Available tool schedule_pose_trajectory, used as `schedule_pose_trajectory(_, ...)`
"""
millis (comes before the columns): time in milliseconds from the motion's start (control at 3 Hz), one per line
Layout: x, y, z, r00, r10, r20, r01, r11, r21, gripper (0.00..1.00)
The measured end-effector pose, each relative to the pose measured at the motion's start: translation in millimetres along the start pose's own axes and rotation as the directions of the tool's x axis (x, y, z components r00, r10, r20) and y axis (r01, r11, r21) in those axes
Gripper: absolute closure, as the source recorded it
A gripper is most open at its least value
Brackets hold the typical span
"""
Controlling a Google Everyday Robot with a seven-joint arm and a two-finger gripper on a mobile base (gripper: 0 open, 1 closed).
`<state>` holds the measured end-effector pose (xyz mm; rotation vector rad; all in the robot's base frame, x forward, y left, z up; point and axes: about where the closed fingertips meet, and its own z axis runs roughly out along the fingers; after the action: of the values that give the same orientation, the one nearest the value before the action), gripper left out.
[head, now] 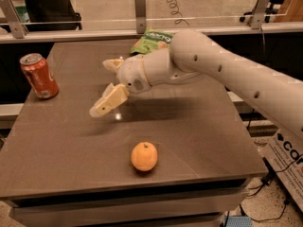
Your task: Knock coke can over
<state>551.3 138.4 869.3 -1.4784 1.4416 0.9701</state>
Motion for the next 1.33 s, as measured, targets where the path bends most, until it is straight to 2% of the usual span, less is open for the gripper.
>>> schedule_pose_trajectory(333,-14.6,-7.1,42.8,0.997,0.015,0.081,-0.013,0.9995,-0.028,0.0)
schedule_pose_trajectory(667,-14.7,-7.0,42.9,0.997,0.015,0.081,-0.013,0.9995,-0.029,0.0)
schedule_pose_trajectory(1000,-17.3,-9.5,33.7,0.995,0.01,0.104,-0.011,0.9999,0.005,0.0)
schedule_pose_trajectory(1333,-26.5,-26.4,36.6,0.986,-0.036,0.162,0.029,0.9986,0.044,0.0)
